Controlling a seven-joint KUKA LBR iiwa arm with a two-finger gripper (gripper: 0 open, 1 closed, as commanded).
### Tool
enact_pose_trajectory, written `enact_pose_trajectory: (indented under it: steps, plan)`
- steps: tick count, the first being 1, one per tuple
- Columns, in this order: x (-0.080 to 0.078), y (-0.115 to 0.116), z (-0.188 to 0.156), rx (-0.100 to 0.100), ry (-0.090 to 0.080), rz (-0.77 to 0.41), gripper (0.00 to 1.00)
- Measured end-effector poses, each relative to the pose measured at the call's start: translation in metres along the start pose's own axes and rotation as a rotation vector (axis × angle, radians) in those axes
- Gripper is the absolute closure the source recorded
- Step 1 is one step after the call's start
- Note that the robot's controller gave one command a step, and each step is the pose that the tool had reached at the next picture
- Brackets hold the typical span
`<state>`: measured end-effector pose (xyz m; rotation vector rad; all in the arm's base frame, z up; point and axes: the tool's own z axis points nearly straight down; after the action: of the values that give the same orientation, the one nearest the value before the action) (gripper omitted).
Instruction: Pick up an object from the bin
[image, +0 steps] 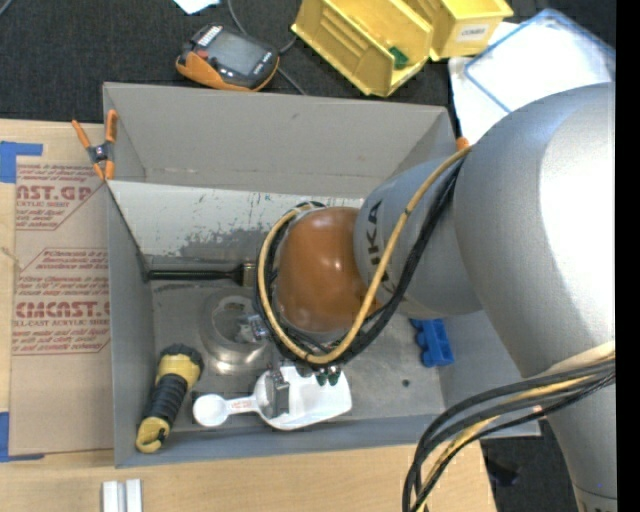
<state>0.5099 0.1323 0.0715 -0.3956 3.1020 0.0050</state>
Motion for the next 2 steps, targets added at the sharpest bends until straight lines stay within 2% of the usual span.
enact_pose_trajectory:
  steps: [1,2]
  plan:
    - [0.0093,0.0013,0.001,0.001,-0.011,-0.06,0.0]
    - [-0.0002,0.0006,-0.0019,-0.001,-0.002,-0.007,1.0]
